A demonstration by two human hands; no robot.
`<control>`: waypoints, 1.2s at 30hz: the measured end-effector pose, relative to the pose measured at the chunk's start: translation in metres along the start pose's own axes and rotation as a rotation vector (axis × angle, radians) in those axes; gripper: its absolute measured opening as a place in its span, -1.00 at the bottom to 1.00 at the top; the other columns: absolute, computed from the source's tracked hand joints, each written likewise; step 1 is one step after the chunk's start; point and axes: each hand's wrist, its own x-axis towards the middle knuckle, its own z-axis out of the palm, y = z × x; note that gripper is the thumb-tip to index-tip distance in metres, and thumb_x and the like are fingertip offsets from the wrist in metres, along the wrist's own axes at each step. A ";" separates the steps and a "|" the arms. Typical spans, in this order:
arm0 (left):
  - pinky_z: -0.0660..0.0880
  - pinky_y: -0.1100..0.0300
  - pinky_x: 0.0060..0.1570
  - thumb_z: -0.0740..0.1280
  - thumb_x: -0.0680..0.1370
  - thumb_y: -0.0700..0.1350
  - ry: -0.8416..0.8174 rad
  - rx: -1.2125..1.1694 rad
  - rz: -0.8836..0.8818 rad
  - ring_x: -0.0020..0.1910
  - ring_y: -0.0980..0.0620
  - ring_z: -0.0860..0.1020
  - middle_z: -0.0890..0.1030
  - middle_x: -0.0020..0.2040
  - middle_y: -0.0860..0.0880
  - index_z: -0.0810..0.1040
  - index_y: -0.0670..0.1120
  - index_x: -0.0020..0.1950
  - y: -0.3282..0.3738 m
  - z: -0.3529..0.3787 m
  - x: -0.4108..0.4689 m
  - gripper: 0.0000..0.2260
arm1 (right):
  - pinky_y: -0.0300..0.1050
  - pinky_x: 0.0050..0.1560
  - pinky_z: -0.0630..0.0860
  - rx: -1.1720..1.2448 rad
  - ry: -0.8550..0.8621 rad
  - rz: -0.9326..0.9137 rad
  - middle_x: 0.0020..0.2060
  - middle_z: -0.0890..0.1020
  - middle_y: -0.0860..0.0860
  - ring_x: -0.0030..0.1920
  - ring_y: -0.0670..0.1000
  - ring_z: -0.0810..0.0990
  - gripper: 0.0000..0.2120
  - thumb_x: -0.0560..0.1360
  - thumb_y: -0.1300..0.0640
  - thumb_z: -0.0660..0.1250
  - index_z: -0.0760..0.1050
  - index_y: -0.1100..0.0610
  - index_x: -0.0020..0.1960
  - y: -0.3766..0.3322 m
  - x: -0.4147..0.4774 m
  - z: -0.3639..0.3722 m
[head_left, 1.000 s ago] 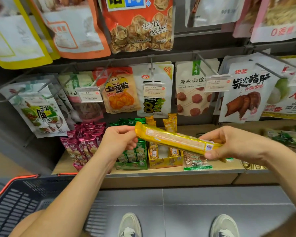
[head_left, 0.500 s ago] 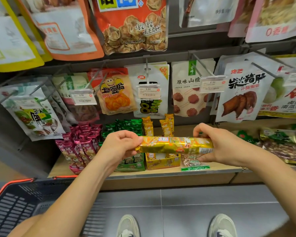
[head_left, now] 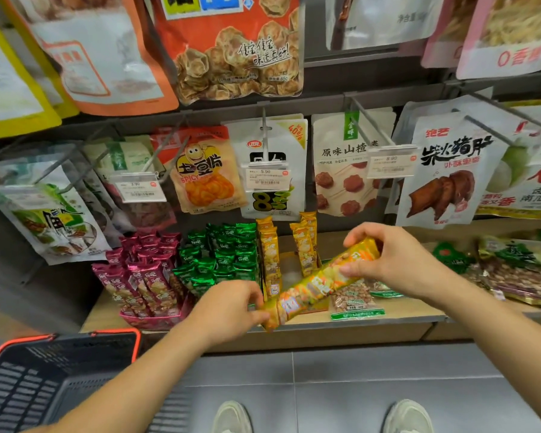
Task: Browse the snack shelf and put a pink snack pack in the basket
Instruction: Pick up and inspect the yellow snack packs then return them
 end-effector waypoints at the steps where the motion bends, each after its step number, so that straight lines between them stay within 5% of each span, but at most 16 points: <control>1: 0.47 0.18 -0.01 0.41 0.46 0.17 0.042 0.046 0.063 0.00 0.08 0.55 0.59 0.04 0.10 0.52 0.10 0.12 0.005 -0.001 0.003 -0.71 | -0.19 -0.29 0.56 -0.062 -0.003 -0.037 -0.23 0.62 -0.05 -0.26 -0.08 0.60 -0.64 0.26 0.04 0.61 0.50 -0.09 -0.07 -0.004 0.004 0.006; 4: 0.48 0.21 0.11 0.40 0.48 0.16 0.140 -0.228 0.265 0.12 0.15 0.51 0.55 0.24 0.11 0.37 0.11 0.37 0.027 -0.009 0.018 -0.49 | -0.34 -0.26 0.44 -0.173 -0.050 -0.138 -0.17 0.57 -0.13 -0.17 -0.15 0.55 -0.54 0.23 0.05 0.64 0.44 -0.08 -0.03 -0.018 0.021 0.021; 7: 0.55 0.10 0.04 0.41 0.47 0.11 0.120 -0.310 0.327 0.04 0.11 0.57 0.59 0.13 0.08 0.27 0.10 0.34 0.050 -0.013 0.036 -0.47 | -0.14 -0.16 0.54 -0.155 -0.161 -0.153 -0.13 0.55 -0.09 -0.14 -0.09 0.54 -0.52 0.22 0.15 0.64 0.39 -0.04 -0.07 -0.031 0.043 0.030; 10: 0.56 0.08 -0.09 0.44 0.45 0.06 0.150 -0.376 0.249 -0.11 0.06 0.60 0.62 0.02 0.03 0.26 0.05 0.31 0.049 -0.017 0.054 -0.47 | 0.01 -0.08 0.59 0.128 -0.269 -0.058 -0.15 0.62 0.03 -0.17 0.01 0.60 -0.61 0.27 0.32 0.58 0.45 0.06 -0.09 -0.025 0.062 0.026; 14: 0.56 0.14 -0.14 0.44 0.46 0.03 0.192 -0.283 0.267 -0.19 0.10 0.60 0.60 -0.07 0.08 0.14 0.23 0.35 0.032 -0.027 0.071 -0.39 | 0.00 0.03 0.64 0.528 -0.228 0.094 -0.05 0.66 0.16 -0.06 0.10 0.67 -0.75 0.38 0.38 0.48 0.54 0.10 -0.06 0.008 0.088 0.027; 18: 0.59 0.11 -0.08 0.48 0.43 -0.01 0.221 -0.354 0.237 -0.15 0.16 0.61 0.64 -0.09 0.10 0.36 0.22 0.23 0.015 -0.035 0.087 -0.54 | -0.20 -0.10 0.53 0.049 0.040 0.171 0.10 0.60 0.14 -0.07 0.01 0.56 -0.73 0.46 0.21 0.45 0.49 0.05 0.10 0.047 0.123 0.058; 21: 0.52 0.26 -0.03 0.51 0.42 -0.02 0.288 -0.373 0.203 -0.12 0.19 0.59 0.64 -0.06 0.12 0.54 0.16 0.15 0.011 -0.033 0.102 -0.66 | -0.04 0.23 0.43 -0.215 0.041 0.172 0.26 0.46 0.16 0.27 0.19 0.45 -0.31 0.42 -0.02 0.46 0.23 -0.05 0.46 0.070 0.145 0.091; 24: 0.31 0.45 -0.04 0.52 0.42 -0.01 0.361 -0.230 0.176 -0.02 0.13 0.55 0.63 0.03 0.09 0.65 0.06 0.12 0.010 -0.027 0.116 -0.71 | 0.18 0.40 0.29 -0.235 0.041 0.202 0.47 0.21 0.19 0.46 0.29 0.19 -0.08 0.39 -0.16 0.45 -0.06 -0.18 0.54 0.083 0.166 0.118; 28: 0.36 0.36 0.06 0.49 0.43 0.07 0.405 -0.175 0.154 0.06 0.11 0.57 0.66 0.07 0.10 0.66 0.06 0.15 0.010 -0.022 0.129 -0.69 | 0.22 0.32 0.38 -0.109 0.164 0.206 0.46 0.26 0.12 0.41 0.24 0.32 -0.08 0.37 -0.16 0.47 -0.08 -0.25 0.50 0.093 0.187 0.136; 31: 0.47 0.20 0.12 0.46 0.46 0.05 0.422 -0.173 0.183 0.07 0.06 0.59 0.68 0.04 0.08 0.67 0.06 0.13 0.013 -0.023 0.138 -0.74 | -0.05 0.18 0.44 0.261 0.298 0.214 0.24 0.54 0.01 0.22 0.11 0.54 -0.12 0.37 0.02 0.53 0.04 -0.18 0.49 0.105 0.190 0.140; 36: 0.45 0.07 0.19 0.40 0.52 0.03 0.347 -0.124 0.095 0.16 -0.04 0.53 0.62 0.13 0.00 0.62 0.04 0.20 0.017 -0.019 0.163 -0.74 | -0.34 -0.15 0.42 0.601 0.367 0.275 -0.05 0.60 -0.17 -0.05 -0.16 0.58 -0.44 0.41 0.23 0.48 0.32 -0.09 0.28 0.122 0.183 0.140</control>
